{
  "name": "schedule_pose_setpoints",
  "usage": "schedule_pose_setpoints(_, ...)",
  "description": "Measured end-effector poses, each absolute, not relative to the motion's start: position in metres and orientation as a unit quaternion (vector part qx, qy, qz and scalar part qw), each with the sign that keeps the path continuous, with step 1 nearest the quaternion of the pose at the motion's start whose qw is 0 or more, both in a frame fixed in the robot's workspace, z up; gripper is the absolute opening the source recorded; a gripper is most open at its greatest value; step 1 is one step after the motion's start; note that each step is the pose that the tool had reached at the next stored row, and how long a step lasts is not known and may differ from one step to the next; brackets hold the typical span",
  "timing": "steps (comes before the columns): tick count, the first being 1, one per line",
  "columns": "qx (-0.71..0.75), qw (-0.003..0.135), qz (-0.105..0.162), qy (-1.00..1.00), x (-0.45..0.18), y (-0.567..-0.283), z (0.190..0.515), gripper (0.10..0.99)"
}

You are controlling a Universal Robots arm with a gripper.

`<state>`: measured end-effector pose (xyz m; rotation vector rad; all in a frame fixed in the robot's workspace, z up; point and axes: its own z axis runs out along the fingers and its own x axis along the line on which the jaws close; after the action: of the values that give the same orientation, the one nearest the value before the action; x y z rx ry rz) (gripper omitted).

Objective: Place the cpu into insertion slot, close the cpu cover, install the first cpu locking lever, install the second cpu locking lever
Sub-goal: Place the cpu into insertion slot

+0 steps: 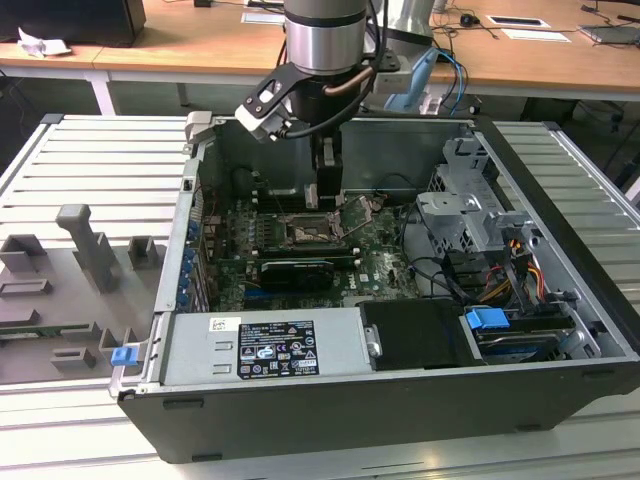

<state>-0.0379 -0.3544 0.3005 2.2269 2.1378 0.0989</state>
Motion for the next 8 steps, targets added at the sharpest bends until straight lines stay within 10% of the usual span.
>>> schedule_pose_setpoints(8, 0.721, 0.027, 0.032, 0.692, -0.0379, -0.3542, 0.2966, 0.529)
